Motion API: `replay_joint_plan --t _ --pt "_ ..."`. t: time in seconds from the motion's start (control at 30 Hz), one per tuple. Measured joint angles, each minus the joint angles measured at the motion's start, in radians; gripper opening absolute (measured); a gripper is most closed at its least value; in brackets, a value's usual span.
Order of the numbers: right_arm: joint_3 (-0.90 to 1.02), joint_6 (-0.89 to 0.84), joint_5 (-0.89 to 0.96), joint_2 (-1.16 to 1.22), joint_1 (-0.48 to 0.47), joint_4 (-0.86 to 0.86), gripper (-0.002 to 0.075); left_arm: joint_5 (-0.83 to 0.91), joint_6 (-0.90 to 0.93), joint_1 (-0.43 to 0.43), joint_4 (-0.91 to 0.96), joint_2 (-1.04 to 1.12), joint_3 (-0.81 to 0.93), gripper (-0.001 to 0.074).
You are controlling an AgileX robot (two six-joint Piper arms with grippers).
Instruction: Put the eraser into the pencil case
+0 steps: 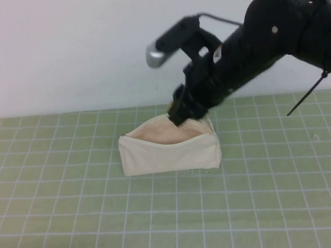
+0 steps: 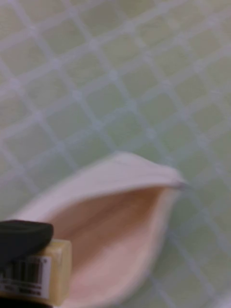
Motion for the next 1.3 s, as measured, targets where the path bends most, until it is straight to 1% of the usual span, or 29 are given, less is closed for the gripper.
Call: replay_joint_plan --t 0.17,0.4,0.47,0.6,0.67,0.73,0.77,0.83,0.9,0.97,1.0,1.03,1.1,1.17,1.3 --pt "-0.036 -0.001 -0.16 0.068 0.0 0.002 0.021 0.0 0.0 0.0 0.0 0.0 0.0 -0.0001" --pt "-0.036 -0.001 -0.221 0.198 0.0 0.02 0.0214 0.0 0.0 0.0 0.0 0.0 0.0 -0.0001" --pt "-0.036 -0.001 -0.228 0.215 0.0 0.032 0.025 0.0 0.0 0.0 0.0 0.0 0.0 -0.0001" --pt "-0.036 -0.001 -0.248 0.222 0.0 0.047 0.0387 0.0 0.0 0.0 0.0 0.0 0.0 -0.0001" --pt "-0.045 -0.001 -0.243 0.215 0.0 0.049 0.0415 0.0 0.0 0.0 0.0 0.0 0.0 -0.0001" --pt "-0.062 -0.001 -0.212 0.2 0.0 0.049 0.0419 0.0 0.0 0.0 0.0 0.0 0.0 -0.0001" --pt "-0.076 -0.001 -0.187 0.187 0.0 0.049 0.0412 0.0 0.0 0.0 0.0 0.0 0.0 -0.0001" --pt "-0.1 0.005 -0.13 0.153 0.0 0.049 0.0372 0.0 0.0 0.0 0.0 0.0 0.0 -0.0001" --pt "-0.118 0.022 -0.063 0.1 -0.006 0.049 0.0278 0.0 0.0 0.0 0.0 0.0 0.0 -0.0001" --pt "-0.125 0.033 0.0 0.034 -0.012 0.049 0.0148 0.0 0.0 0.0 0.0 0.0 0.0 -0.0001" --pt "-0.127 0.037 0.035 -0.001 -0.015 0.049 0.0097 0.0 0.0 0.0 0.0 0.0 0.0 -0.0001" --pt "-0.127 0.037 0.069 -0.03 -0.019 0.049 0.0069 0.0 0.0 0.0 0.0 0.0 0.0 -0.0001" --pt "-0.112 0.037 0.126 -0.105 -0.025 0.047 0.003 0.0 0.0 0.0 0.0 0.0 0.0 -0.0001" --pt "-0.059 0.035 0.143 -0.182 -0.027 0.047 0.0015 0.0 0.0 0.0 0.0 0.0 0.0 -0.0001" --pt "0.163 0.028 0.09 -0.375 -0.029 0.05 0.0005 0.0 0.0 0.0 0.0 0.0 0.0 -0.0001"
